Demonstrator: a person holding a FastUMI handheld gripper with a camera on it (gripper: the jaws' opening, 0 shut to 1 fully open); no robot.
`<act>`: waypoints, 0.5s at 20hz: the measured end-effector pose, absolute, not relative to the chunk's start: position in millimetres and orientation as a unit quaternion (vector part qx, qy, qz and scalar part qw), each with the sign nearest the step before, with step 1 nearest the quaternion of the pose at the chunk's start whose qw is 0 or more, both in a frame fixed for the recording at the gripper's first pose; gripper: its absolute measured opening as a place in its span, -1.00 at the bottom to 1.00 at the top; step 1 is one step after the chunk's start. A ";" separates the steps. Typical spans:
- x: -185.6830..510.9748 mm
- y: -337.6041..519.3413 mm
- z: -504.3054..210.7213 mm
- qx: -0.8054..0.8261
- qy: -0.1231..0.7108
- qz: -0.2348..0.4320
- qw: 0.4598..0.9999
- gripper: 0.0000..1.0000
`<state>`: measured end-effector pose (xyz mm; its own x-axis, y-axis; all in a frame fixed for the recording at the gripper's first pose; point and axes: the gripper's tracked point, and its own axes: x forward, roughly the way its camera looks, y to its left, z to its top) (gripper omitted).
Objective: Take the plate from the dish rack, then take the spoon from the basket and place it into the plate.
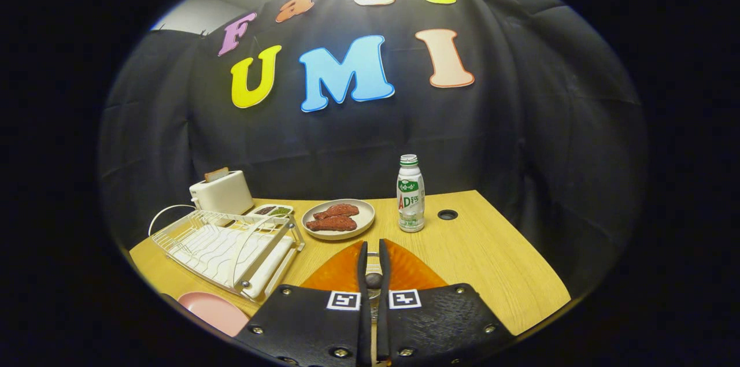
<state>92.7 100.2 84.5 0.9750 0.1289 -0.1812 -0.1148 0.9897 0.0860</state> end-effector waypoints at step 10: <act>67.8 103.0 141.9 0.034 0.100 0.047 0.993 -0.93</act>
<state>67.8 103.0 141.9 0.9754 0.1005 -0.1961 -0.0868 0.9932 0.0772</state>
